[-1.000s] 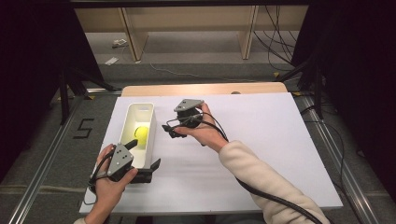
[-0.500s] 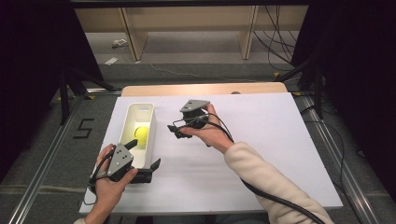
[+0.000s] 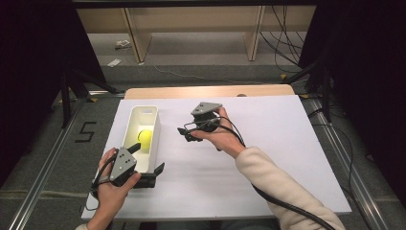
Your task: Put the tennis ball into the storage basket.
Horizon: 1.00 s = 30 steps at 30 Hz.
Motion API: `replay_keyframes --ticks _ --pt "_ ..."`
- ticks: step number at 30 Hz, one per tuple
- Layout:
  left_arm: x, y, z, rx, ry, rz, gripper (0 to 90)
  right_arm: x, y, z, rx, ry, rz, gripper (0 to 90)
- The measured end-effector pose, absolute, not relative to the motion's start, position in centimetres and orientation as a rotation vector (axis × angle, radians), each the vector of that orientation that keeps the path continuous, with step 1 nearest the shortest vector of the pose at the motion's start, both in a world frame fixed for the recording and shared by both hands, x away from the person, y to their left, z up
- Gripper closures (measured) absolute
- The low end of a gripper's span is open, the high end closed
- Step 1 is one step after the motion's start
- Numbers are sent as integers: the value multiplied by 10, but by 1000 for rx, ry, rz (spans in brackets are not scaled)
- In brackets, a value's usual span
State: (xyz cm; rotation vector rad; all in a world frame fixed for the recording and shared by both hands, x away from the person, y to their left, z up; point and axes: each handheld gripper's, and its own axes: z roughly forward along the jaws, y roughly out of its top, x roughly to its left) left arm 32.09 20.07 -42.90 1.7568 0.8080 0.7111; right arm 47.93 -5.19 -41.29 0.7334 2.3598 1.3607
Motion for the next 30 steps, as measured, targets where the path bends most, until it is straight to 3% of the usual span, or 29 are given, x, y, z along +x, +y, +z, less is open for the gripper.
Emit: replay_keyframes --ticks 30 --pt "321 201 -429 1757 813 712 0 477 -98 -410 807 2297 1355 183"
